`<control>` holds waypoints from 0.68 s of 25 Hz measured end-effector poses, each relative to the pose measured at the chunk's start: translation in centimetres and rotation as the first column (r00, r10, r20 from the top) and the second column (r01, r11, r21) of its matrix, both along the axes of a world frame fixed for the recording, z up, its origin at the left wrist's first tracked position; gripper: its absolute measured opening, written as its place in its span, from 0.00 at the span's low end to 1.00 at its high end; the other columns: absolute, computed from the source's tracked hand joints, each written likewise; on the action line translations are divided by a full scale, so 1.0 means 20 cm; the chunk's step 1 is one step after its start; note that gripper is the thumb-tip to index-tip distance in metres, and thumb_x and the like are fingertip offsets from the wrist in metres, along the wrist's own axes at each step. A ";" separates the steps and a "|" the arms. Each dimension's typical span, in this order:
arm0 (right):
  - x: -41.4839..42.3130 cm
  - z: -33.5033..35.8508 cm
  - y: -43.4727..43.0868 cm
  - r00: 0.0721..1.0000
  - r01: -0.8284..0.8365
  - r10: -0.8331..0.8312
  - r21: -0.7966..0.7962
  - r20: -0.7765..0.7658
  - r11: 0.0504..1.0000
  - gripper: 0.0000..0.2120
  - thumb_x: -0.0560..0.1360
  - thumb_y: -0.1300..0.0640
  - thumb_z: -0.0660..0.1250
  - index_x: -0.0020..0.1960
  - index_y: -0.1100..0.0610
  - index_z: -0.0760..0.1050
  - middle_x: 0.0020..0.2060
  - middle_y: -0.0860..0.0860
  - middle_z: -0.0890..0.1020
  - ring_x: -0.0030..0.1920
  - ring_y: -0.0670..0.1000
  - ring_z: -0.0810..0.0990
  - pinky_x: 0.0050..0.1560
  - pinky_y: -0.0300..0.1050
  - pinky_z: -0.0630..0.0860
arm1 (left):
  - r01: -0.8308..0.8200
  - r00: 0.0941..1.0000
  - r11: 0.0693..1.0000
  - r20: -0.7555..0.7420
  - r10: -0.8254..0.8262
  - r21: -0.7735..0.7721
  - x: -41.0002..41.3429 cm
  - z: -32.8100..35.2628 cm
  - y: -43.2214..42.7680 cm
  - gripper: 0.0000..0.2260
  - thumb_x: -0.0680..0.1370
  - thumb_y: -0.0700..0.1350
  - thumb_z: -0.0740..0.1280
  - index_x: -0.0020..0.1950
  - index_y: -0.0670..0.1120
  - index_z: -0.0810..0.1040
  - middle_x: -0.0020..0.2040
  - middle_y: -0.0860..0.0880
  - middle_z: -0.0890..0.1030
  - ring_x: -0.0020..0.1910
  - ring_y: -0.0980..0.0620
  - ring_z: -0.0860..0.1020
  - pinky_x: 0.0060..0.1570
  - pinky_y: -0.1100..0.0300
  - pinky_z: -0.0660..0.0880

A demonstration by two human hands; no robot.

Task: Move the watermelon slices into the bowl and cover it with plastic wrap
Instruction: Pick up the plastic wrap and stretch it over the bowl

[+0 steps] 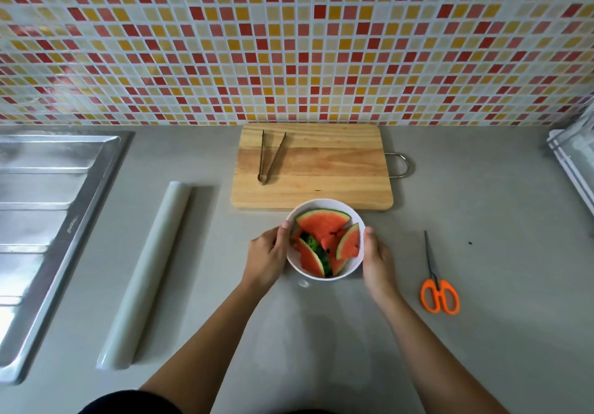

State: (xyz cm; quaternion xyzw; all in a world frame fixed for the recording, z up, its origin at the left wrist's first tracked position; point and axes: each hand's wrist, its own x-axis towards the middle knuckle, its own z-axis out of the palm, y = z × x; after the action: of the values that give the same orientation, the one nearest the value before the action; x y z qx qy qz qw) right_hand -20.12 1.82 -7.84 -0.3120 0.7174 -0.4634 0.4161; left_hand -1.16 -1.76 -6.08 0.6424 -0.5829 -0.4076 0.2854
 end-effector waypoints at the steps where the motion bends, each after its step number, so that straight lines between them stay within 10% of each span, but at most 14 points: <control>1: 0.02 0.00 0.02 1.000 -0.007 0.007 -0.001 0.003 1.000 0.23 0.80 0.47 0.54 0.42 0.65 0.76 0.40 0.60 0.82 0.37 0.47 0.76 0.40 0.44 0.72 | -0.034 0.999 0.999 -0.010 0.034 -0.018 0.01 0.00 0.04 0.24 0.80 0.58 0.54 0.30 0.46 0.73 0.27 0.52 0.75 0.27 0.60 0.72 0.27 0.69 0.66; 13: 0.06 0.00 0.19 0.988 -0.129 0.132 0.032 -0.078 0.991 0.25 0.75 0.41 0.53 0.36 0.60 0.75 0.33 0.51 0.80 0.38 0.52 0.78 0.42 0.48 0.72 | -0.030 0.999 0.999 0.034 0.029 0.029 0.12 0.01 0.27 0.31 0.77 0.64 0.50 0.36 0.39 0.77 0.34 0.44 0.80 0.36 0.47 0.78 0.38 0.54 0.75; 17: 0.06 0.06 0.20 0.955 -0.132 0.111 -0.060 -0.274 0.990 0.21 0.79 0.46 0.51 0.57 0.56 0.77 0.53 0.55 0.79 0.57 0.53 0.76 0.56 0.42 0.69 | -0.129 0.989 0.988 0.057 0.134 -0.084 0.20 0.06 0.30 0.17 0.80 0.55 0.56 0.45 0.46 0.78 0.39 0.44 0.83 0.37 0.48 0.81 0.43 0.50 0.79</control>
State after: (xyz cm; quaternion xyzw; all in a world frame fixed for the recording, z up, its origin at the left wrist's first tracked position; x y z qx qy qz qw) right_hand -18.99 5.87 -6.58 -0.4314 0.7285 -0.4176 0.3298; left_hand 2.78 4.25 -4.87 0.6800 -0.5637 -0.3437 0.3190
